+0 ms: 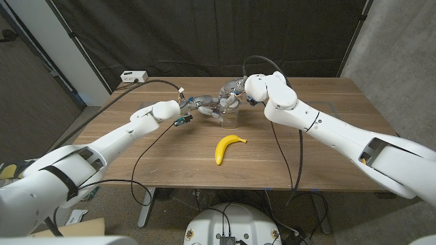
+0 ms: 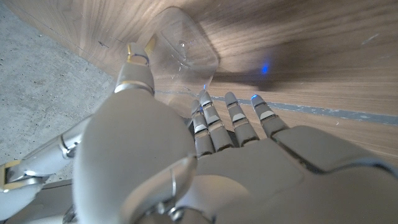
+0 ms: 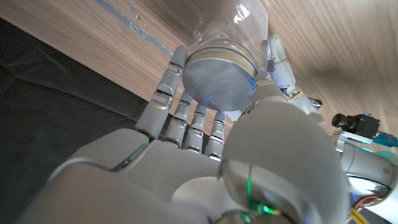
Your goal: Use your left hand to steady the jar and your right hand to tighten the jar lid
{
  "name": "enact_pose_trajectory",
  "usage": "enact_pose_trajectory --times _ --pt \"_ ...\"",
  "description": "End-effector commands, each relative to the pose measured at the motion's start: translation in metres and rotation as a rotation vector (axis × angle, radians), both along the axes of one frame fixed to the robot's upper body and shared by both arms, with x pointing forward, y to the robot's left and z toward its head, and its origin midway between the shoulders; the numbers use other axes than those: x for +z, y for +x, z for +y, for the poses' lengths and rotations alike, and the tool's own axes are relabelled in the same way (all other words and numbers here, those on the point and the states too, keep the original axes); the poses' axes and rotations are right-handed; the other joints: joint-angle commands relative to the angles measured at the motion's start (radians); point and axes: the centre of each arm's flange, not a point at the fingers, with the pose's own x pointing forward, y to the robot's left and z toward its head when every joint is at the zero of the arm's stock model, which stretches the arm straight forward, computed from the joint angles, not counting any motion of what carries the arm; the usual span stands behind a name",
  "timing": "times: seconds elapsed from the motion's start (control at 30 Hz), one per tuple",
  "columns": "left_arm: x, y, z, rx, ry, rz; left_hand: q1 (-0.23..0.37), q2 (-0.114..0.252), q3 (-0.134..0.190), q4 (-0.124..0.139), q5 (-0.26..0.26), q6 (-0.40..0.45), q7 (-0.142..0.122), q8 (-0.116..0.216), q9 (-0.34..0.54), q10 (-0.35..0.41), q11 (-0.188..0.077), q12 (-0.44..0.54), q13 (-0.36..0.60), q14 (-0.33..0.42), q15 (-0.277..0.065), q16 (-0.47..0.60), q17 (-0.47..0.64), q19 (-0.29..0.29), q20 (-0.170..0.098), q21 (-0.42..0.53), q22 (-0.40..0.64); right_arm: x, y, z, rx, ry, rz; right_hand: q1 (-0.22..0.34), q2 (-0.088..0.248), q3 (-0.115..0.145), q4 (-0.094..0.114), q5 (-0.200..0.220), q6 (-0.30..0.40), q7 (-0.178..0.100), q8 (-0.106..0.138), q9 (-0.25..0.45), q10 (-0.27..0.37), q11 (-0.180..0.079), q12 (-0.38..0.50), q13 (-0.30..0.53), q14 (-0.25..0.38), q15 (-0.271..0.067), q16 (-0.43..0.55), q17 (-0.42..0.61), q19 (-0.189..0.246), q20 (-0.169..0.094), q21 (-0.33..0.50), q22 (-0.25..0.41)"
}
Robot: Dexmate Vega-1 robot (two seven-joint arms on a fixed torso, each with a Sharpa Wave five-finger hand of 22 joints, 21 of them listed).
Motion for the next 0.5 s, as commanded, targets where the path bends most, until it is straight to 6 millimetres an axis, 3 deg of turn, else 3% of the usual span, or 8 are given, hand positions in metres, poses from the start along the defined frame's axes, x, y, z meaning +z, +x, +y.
enact_pose_trajectory --times 0.03,0.37,0.5 --pt "0.002 0.001 -0.002 -0.004 -0.015 -0.004 0.011 0.145 0.006 -0.006 0.01 0.195 -0.04 -0.004 0.001 0.016 -0.015 -0.002 0.005 0.01 -0.11 -0.001 0.0 -0.006 0.003 0.01 0.003 -0.011 0.0 -0.015 -0.088 0.149 0.013 -0.025 0.003 -0.004 0.016 -0.004 0.01 0.023 0.004 0.006 0.012 0.023 0.009 0.002 0.102 -0.086 -0.002 -0.003 0.033 0.015 0.0 -0.003" --pt "0.0 0.0 -0.003 0.002 -0.004 0.009 0.013 0.143 0.002 -0.008 0.009 0.175 -0.043 -0.031 -0.005 -0.012 -0.014 -0.012 0.005 0.012 -0.126 -0.007 -0.001 -0.016 0.004 0.008 0.003 -0.02 0.0 -0.01 -0.152 0.172 0.069 -0.024 0.029 0.005 0.013 -0.008 0.05 0.066 0.018 0.01 0.059 0.04 0.021 0.001 0.161 -0.097 -0.005 -0.01 0.085 -0.005 0.009 -0.003" --pt "-0.001 0.0 -0.003 0.005 -0.003 0.014 0.013 0.144 0.0 -0.007 0.009 0.163 -0.044 -0.042 -0.007 -0.024 -0.017 -0.016 0.004 0.009 -0.127 -0.01 -0.001 -0.019 0.005 0.007 0.003 -0.025 -0.002 -0.004 -0.185 0.178 0.101 -0.034 0.038 0.005 0.017 -0.011 0.031 0.112 0.011 0.015 0.061 0.052 0.019 0.002 0.181 -0.1 -0.01 -0.011 0.108 -0.016 0.013 -0.003"
